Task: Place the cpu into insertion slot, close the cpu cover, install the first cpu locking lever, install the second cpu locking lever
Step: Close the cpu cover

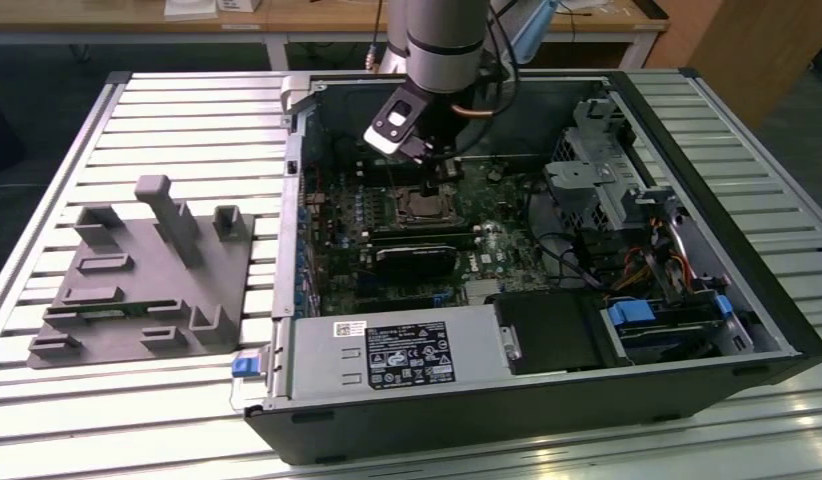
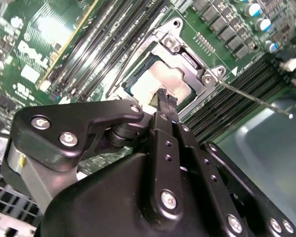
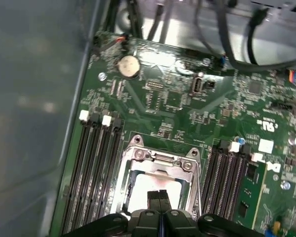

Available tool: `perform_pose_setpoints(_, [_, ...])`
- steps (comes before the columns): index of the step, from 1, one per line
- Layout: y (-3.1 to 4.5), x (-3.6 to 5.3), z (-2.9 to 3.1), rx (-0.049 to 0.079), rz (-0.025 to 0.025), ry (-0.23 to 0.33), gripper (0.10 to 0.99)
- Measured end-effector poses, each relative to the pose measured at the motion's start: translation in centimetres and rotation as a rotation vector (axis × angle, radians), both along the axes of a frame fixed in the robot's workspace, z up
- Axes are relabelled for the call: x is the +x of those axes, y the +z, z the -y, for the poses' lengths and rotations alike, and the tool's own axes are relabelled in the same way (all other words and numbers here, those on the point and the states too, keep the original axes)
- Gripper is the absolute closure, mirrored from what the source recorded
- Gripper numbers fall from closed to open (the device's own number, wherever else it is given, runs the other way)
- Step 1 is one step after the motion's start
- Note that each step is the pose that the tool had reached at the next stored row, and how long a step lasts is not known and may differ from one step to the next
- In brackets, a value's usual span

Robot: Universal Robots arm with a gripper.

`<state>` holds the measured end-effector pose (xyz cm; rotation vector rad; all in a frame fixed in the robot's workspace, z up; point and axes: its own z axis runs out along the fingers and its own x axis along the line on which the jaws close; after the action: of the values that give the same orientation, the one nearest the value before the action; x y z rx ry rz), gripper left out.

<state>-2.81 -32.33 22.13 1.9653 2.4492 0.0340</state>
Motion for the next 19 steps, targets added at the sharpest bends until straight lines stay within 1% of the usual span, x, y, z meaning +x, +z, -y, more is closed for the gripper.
perform_pose_setpoints(19, [-0.02,0.00,0.00,0.000,0.0000,0.340,0.980])
